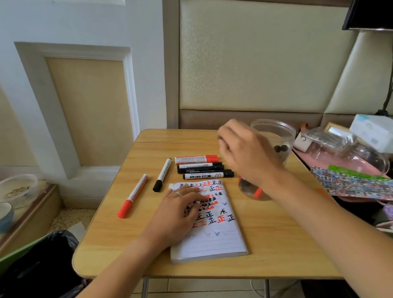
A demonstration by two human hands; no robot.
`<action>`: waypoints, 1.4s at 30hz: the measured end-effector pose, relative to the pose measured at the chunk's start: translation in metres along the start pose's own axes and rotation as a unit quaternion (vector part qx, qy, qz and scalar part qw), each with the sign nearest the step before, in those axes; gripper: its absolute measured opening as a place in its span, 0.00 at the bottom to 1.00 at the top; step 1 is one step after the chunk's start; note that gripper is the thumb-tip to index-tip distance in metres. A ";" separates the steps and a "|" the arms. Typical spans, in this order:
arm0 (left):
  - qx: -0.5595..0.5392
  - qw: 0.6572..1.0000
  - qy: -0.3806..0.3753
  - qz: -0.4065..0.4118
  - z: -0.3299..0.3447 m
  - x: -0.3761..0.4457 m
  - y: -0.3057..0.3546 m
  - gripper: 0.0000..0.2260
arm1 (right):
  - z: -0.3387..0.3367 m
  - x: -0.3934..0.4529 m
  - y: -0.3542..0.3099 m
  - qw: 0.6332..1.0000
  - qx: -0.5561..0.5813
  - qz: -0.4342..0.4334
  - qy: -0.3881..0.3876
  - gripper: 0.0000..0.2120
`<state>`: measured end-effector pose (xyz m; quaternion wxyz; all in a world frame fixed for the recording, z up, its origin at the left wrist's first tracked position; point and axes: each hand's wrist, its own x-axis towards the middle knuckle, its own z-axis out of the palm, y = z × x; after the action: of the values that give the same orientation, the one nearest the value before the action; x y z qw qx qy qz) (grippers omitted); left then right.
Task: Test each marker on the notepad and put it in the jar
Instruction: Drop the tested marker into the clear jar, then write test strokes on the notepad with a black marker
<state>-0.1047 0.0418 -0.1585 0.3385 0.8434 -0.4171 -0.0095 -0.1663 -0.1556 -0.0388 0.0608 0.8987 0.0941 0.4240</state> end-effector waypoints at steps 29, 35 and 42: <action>0.022 0.997 0.072 0.013 0.004 -0.003 0.001 0.14 | 0.048 -0.028 -0.024 0.943 0.184 0.159 -0.226 0.08; 0.032 0.997 0.060 0.032 0.000 -0.004 0.004 0.14 | 0.034 -0.060 -0.047 0.716 0.552 0.394 -0.165 0.12; 0.035 0.998 0.052 0.014 -0.002 -0.008 0.007 0.13 | 0.022 -0.071 -0.036 0.582 0.636 0.496 -0.105 0.16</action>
<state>-0.1141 0.0453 -0.1554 0.3297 0.8482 -0.4110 0.0537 -0.1973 -0.1369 -0.1130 -0.7368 0.6524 -0.1279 0.1227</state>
